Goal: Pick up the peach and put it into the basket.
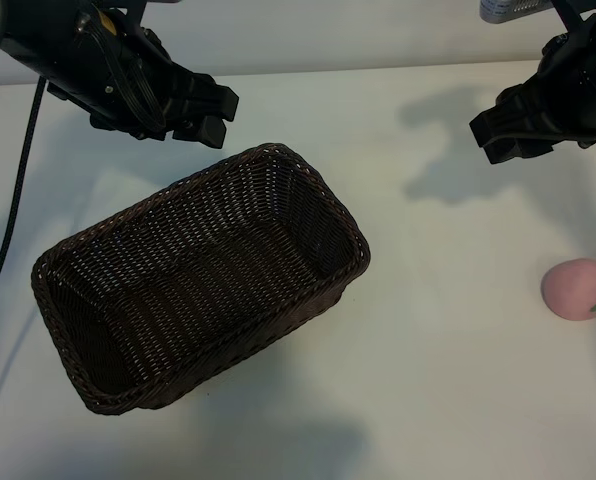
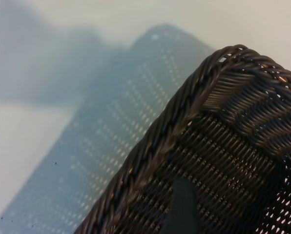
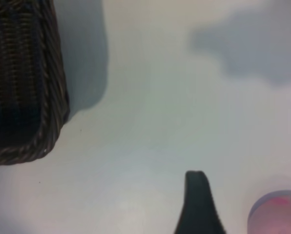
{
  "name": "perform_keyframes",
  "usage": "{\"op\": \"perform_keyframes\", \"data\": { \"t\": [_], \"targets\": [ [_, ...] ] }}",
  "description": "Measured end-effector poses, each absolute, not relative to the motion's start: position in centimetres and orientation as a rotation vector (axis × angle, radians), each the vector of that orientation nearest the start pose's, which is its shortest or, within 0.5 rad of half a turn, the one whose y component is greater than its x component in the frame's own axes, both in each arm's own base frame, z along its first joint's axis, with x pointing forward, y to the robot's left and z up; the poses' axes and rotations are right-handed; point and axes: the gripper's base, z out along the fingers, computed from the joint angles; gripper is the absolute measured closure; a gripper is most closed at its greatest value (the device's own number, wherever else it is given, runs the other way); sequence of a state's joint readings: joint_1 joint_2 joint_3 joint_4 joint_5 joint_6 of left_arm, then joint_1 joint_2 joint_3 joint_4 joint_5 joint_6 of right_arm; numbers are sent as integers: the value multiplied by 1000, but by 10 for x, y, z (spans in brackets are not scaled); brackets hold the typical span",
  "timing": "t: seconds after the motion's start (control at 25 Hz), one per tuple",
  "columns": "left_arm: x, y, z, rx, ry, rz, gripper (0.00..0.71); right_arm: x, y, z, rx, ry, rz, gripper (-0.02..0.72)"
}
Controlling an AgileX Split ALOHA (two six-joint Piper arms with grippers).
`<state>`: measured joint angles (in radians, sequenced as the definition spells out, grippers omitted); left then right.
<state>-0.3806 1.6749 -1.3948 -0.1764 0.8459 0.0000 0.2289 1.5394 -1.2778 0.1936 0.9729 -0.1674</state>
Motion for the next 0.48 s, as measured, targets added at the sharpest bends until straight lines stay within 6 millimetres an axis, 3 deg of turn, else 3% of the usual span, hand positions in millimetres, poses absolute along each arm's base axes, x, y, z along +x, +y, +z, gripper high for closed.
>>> {"op": "perform_keyframes", "data": {
  "t": [0.48],
  "targets": [
    [334,-146,296,385,2602,-349,118,307,86,303,-438,2678,258,244]
  ]
}}
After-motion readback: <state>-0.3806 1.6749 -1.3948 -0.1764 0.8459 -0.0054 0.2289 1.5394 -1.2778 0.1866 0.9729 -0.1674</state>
